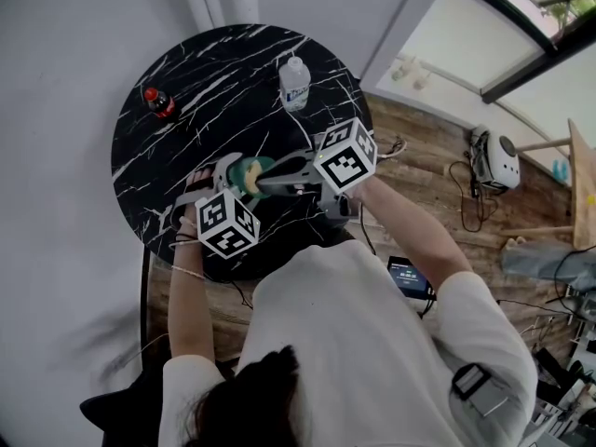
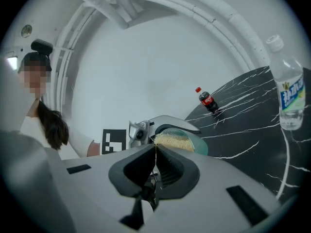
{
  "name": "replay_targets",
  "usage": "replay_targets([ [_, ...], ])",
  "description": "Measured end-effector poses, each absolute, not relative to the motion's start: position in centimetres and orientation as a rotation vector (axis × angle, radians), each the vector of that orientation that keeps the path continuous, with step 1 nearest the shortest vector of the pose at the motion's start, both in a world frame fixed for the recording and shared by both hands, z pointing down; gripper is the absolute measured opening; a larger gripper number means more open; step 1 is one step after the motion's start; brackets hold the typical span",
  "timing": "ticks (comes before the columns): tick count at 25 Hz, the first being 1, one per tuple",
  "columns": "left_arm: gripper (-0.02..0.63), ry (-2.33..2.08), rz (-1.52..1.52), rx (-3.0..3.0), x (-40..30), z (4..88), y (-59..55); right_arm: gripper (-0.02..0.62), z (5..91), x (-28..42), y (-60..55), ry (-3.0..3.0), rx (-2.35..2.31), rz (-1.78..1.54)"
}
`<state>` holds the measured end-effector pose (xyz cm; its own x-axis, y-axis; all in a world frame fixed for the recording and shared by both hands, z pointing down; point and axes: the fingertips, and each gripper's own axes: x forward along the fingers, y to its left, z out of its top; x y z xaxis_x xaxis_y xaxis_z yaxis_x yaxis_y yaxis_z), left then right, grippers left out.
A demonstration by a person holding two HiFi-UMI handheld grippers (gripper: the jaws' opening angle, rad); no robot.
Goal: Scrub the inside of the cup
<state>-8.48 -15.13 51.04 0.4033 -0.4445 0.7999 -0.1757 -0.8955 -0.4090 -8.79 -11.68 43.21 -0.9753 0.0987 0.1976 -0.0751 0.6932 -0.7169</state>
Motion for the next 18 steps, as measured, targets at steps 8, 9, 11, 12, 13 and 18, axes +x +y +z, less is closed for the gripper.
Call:
replay_targets([
  [8,0.348,0.662,-1.467,-2.435,-8.7,50.7,-16.1,0.035,42.5,-8.1,-14.0,-2.763,0.145,1.323],
  [9,0.348,0.673,-1.466,-2.436,-8.7,50.8,-16.2,0.035,42.4,-8.0,-14.3,-2.774,0.164,1.349],
  [11,0.348,0.693,-1.466,-2.437,-8.8,50.9,-16.3,0.035,42.1,-7.9,-14.8,-2.804,0.199,1.389],
  [12,0.348,0.7,-1.466,-2.439,-8.8,50.9,-16.4,0.035,42.1,-7.8,-15.1,-2.81,0.224,1.405],
  [13,0.348,0.706,-1.466,-2.441,-8.8,50.9,-16.4,0.035,42.2,-7.6,-15.3,-2.808,0.258,1.421],
  [18,0.348,0.739,-1.47,-2.463,-8.9,51.1,-16.5,0.034,42.7,-7.0,-16.5,-2.805,0.378,1.504],
])
